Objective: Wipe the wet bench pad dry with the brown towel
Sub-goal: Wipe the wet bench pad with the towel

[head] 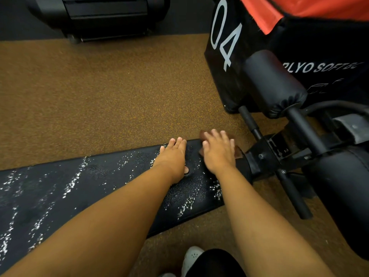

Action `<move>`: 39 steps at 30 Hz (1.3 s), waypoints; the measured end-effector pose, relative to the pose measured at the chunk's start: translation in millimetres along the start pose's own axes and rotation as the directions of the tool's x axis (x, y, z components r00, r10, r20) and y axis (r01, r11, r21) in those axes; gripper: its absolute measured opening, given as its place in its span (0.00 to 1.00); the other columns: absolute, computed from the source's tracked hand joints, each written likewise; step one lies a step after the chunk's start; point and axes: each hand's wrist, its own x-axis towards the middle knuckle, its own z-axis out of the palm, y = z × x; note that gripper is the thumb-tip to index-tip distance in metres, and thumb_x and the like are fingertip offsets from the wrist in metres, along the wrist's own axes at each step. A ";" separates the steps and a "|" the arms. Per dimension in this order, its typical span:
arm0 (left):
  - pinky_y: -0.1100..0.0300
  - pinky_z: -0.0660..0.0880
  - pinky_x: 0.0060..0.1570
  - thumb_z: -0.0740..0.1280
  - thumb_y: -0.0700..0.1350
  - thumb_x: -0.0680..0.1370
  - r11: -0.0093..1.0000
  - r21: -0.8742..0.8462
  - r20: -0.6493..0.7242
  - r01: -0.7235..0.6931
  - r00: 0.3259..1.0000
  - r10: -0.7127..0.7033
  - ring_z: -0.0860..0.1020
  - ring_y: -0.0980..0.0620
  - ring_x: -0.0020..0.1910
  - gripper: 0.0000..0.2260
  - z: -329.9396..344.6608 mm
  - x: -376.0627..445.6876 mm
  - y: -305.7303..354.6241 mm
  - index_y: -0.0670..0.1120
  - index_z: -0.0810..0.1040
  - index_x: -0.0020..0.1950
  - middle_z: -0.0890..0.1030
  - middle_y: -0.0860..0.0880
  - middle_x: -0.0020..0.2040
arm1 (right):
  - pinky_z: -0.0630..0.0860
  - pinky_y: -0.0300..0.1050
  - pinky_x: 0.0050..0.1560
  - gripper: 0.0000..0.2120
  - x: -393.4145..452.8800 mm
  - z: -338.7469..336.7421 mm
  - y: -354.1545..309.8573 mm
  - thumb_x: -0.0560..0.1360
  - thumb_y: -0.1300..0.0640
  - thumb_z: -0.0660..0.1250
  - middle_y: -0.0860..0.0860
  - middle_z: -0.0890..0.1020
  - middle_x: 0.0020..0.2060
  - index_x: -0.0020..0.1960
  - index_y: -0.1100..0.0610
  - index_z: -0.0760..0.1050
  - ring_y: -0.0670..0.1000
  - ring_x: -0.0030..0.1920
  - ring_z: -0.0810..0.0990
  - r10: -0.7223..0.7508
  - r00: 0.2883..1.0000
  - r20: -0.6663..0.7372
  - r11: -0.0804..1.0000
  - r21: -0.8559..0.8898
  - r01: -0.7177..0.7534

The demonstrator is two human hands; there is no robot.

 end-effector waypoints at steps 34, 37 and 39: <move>0.46 0.47 0.75 0.68 0.47 0.77 0.996 0.090 0.037 -0.007 0.999 0.004 0.41 0.47 0.78 0.40 -1.2 3.9 -1.2 0.45 0.43 0.79 0.41 0.49 0.79 | 0.45 0.49 0.74 0.18 -101.7 5.2 32.2 0.79 0.57 0.58 0.47 0.66 0.72 0.69 0.52 0.70 0.49 0.74 0.57 -0.115 0.990 -0.082 0.974 0.188 0.128; 0.47 0.46 0.75 0.68 0.47 0.77 0.997 0.077 0.041 -0.010 0.999 0.007 0.41 0.47 0.78 0.40 -1.2 4.6 -2.0 0.46 0.43 0.79 0.41 0.49 0.79 | 0.52 0.52 0.74 0.19 -128.3 2.9 57.0 0.76 0.59 0.64 0.42 0.69 0.69 0.66 0.48 0.73 0.43 0.73 0.60 -0.372 0.928 -0.015 0.893 0.268 0.362; 0.47 0.46 0.75 0.68 0.46 0.77 0.998 0.068 0.039 -0.011 0.999 0.008 0.41 0.47 0.78 0.40 -0.6 4.6 -2.9 0.46 0.43 0.79 0.41 0.49 0.79 | 0.54 0.56 0.74 0.22 -122.9 -0.9 85.4 0.75 0.63 0.67 0.42 0.69 0.68 0.65 0.48 0.73 0.45 0.73 0.62 -0.318 0.947 -0.047 0.918 0.233 0.320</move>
